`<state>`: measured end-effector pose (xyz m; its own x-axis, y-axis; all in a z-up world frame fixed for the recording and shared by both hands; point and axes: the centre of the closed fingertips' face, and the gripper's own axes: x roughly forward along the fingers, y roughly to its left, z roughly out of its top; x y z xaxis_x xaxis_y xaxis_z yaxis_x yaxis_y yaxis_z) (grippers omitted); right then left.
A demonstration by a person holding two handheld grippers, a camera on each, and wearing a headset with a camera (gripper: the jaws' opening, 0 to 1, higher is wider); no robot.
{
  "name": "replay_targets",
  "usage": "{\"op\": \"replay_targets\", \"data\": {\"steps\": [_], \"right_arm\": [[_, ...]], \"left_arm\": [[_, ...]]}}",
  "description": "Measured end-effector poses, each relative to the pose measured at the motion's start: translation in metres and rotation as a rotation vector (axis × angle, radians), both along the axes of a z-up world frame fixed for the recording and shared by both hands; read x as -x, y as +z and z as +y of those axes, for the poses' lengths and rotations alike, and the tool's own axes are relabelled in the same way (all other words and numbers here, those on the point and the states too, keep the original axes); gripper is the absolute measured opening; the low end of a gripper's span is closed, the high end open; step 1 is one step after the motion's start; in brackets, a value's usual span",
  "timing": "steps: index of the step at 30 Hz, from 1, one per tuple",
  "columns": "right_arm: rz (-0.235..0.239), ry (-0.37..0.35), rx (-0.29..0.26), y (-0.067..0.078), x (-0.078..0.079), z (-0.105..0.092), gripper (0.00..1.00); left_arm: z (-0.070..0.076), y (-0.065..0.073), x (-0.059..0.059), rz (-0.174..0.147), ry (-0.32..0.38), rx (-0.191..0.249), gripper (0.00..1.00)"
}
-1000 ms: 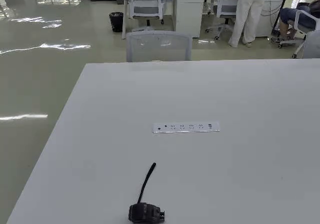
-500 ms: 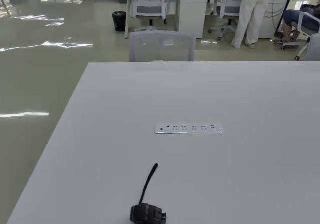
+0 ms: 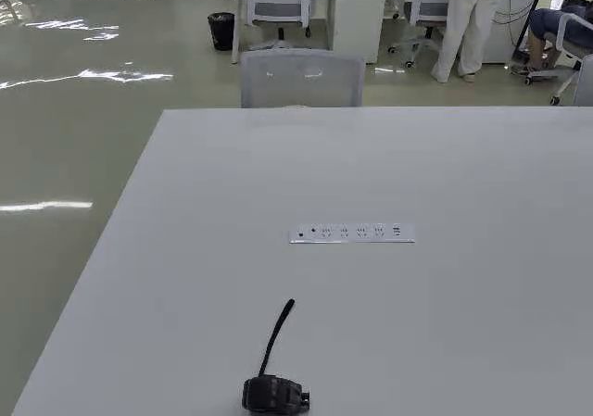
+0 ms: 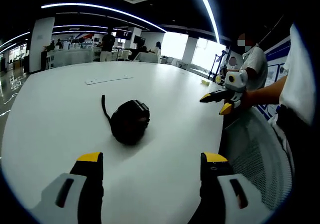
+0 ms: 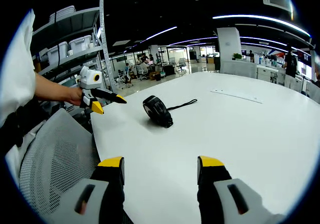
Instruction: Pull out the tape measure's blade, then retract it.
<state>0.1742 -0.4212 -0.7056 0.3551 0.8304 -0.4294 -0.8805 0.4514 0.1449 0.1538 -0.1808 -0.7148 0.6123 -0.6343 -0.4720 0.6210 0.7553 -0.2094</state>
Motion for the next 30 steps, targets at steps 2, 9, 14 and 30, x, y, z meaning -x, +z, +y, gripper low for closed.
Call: {"op": "replay_targets", "data": {"steps": [2, 9, 14, 30], "right_arm": [[-0.002, 0.007, 0.000, -0.001, -0.001, 0.001, 0.59], [0.004, 0.027, -0.002, -0.004, -0.005, 0.005, 0.58], [0.008, 0.047, -0.002, -0.008, -0.006, 0.009, 0.56], [0.008, 0.109, 0.015, -0.015, -0.012, 0.021, 0.53]], "left_arm": [[0.000, -0.001, -0.003, -0.003, -0.010, -0.008, 0.77], [-0.002, -0.003, -0.014, 0.001, -0.055, -0.037, 0.75], [-0.006, -0.004, -0.022, -0.003, -0.083, -0.061, 0.72], [-0.005, -0.010, -0.045, 0.010, -0.118, -0.105, 0.65]]}}
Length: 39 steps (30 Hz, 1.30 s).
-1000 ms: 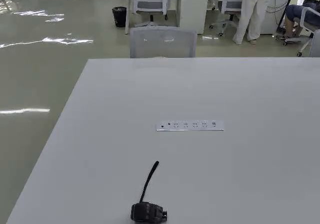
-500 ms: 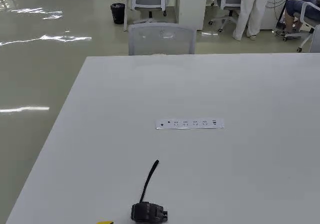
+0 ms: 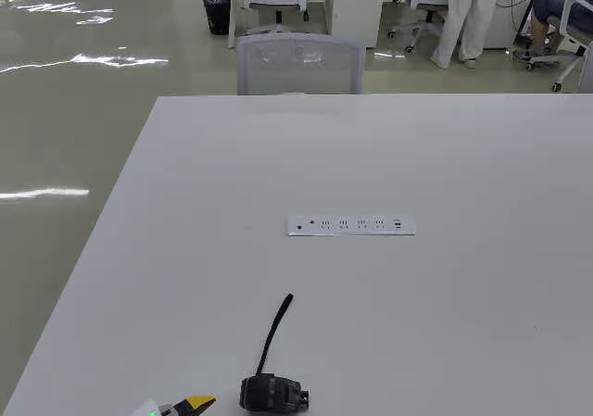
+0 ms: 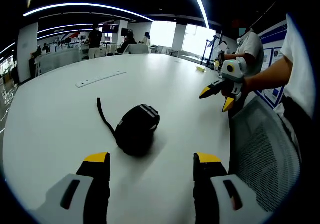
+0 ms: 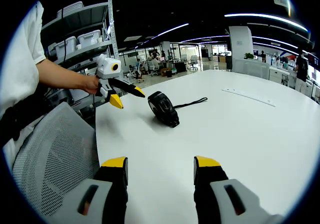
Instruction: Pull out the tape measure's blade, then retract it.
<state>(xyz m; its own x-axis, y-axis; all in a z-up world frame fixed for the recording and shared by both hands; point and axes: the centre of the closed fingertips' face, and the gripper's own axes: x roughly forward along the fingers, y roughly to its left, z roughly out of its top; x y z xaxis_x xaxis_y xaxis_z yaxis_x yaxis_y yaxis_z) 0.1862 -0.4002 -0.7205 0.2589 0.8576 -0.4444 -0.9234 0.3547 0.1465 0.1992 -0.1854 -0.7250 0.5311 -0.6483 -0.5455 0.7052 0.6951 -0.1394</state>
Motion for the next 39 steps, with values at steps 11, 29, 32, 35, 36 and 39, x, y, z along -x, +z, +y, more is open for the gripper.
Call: {"op": "replay_targets", "data": {"steps": [11, 29, 32, 35, 36, 39], "right_arm": [[-0.008, 0.025, 0.002, 0.000, -0.013, 0.007, 0.51], [-0.003, 0.075, 0.014, -0.007, -0.033, 0.019, 0.49], [-0.001, 0.083, 0.015, -0.008, -0.035, 0.022, 0.49], [0.001, 0.090, 0.016, -0.009, -0.038, 0.025, 0.49], [0.002, 0.092, 0.016, -0.010, -0.039, 0.025, 0.49], [0.001, 0.096, 0.016, -0.010, -0.042, 0.029, 0.48]], "left_arm": [[-0.001, -0.006, -0.016, -0.003, -0.045, -0.038, 0.61], [-0.009, -0.011, -0.039, -0.001, -0.090, -0.065, 0.55], [-0.011, -0.015, -0.041, 0.003, -0.108, -0.081, 0.55], [-0.015, -0.015, -0.044, 0.000, -0.121, -0.084, 0.54], [-0.015, -0.015, -0.045, -0.001, -0.124, -0.084, 0.54], [-0.018, -0.015, -0.049, -0.009, -0.137, -0.093, 0.52]]}}
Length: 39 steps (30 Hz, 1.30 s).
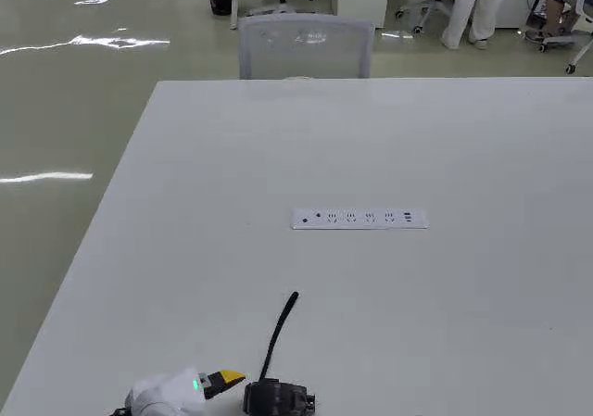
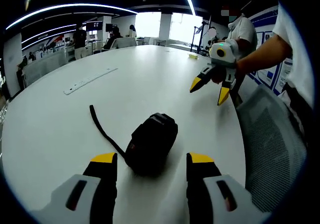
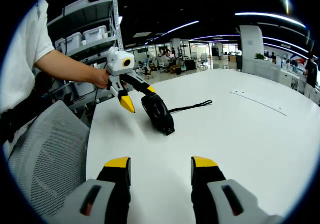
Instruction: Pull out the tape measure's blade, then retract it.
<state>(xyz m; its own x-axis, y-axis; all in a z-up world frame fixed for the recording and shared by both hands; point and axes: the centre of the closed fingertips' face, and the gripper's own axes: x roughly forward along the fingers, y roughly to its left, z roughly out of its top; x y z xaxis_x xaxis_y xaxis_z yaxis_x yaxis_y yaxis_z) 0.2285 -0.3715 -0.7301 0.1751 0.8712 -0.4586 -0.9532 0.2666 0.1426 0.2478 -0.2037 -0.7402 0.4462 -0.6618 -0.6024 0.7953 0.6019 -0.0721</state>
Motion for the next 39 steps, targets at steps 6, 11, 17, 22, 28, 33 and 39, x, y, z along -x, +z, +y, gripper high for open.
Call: {"op": "replay_targets", "data": {"steps": [6, 11, 17, 22, 28, 33, 39], "right_arm": [[0.001, 0.009, 0.001, -0.002, -0.005, 0.004, 0.48], [0.004, 0.022, 0.000, -0.003, -0.008, 0.008, 0.48], [0.010, 0.030, 0.004, -0.007, -0.012, 0.012, 0.47], [0.011, 0.042, 0.004, -0.010, -0.016, 0.018, 0.47], [0.012, 0.051, 0.004, -0.010, -0.022, 0.024, 0.46], [0.016, 0.057, 0.003, -0.013, -0.023, 0.027, 0.46], [0.019, 0.063, 0.002, -0.014, -0.024, 0.030, 0.46]], "left_arm": [[-0.005, -0.001, -0.005, -0.007, -0.029, -0.009, 0.50], [-0.007, -0.002, -0.007, -0.010, -0.045, -0.013, 0.49], [-0.009, -0.007, -0.007, -0.004, -0.072, -0.027, 0.48], [-0.010, -0.008, -0.010, -0.004, -0.089, -0.030, 0.46], [-0.012, -0.008, -0.013, -0.005, -0.109, -0.023, 0.41], [-0.015, -0.009, -0.013, -0.004, -0.133, -0.028, 0.37], [-0.016, -0.010, -0.012, 0.001, -0.140, -0.016, 0.37]]}}
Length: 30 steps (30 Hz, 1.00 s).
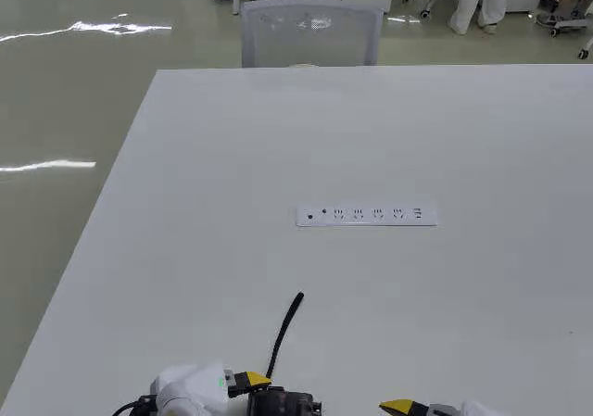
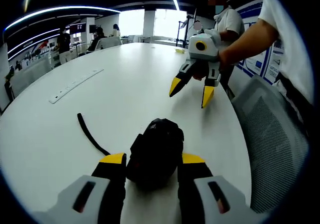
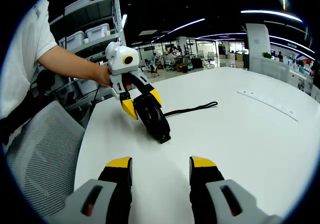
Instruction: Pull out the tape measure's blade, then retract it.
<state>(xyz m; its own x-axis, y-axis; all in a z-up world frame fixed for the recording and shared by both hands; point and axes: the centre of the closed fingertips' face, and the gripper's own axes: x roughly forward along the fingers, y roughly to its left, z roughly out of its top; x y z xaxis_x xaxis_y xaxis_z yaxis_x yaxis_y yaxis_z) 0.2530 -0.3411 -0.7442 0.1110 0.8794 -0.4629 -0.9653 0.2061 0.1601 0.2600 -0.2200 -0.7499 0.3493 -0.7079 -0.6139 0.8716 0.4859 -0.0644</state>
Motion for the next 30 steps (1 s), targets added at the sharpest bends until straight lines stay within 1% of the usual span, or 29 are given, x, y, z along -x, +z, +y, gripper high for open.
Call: {"op": "replay_targets", "data": {"steps": [3, 10, 13, 16, 20, 22, 23, 26, 30], "right_arm": [[0.000, 0.004, 0.002, -0.001, 0.001, 0.001, 0.46], [-0.016, 0.017, 0.000, -0.001, -0.002, 0.006, 0.44], [-0.026, 0.030, 0.003, -0.003, -0.003, 0.011, 0.44], [-0.026, 0.043, 0.006, -0.006, -0.003, 0.017, 0.44], [-0.043, 0.069, 0.006, -0.008, -0.004, 0.027, 0.41], [-0.063, 0.087, 0.007, -0.010, -0.005, 0.031, 0.40], [-0.062, 0.090, 0.009, -0.011, -0.006, 0.033, 0.39], [-0.081, 0.114, 0.013, -0.013, -0.007, 0.039, 0.38], [-0.084, 0.125, 0.005, -0.013, -0.009, 0.044, 0.37]], "left_arm": [[0.001, -0.001, 0.000, -0.008, -0.011, -0.004, 0.36], [0.001, -0.001, 0.000, -0.013, -0.023, -0.004, 0.35], [0.001, -0.002, 0.000, -0.013, -0.026, -0.005, 0.35], [0.001, -0.002, 0.000, -0.011, -0.025, -0.003, 0.35], [0.002, -0.002, 0.000, -0.011, -0.030, -0.001, 0.35], [0.002, -0.002, 0.000, -0.011, -0.034, -0.003, 0.35], [0.002, -0.002, 0.000, -0.010, -0.035, -0.004, 0.35], [0.002, -0.002, 0.000, -0.008, -0.040, -0.010, 0.35], [0.002, -0.002, 0.000, -0.003, -0.044, -0.014, 0.35]]}}
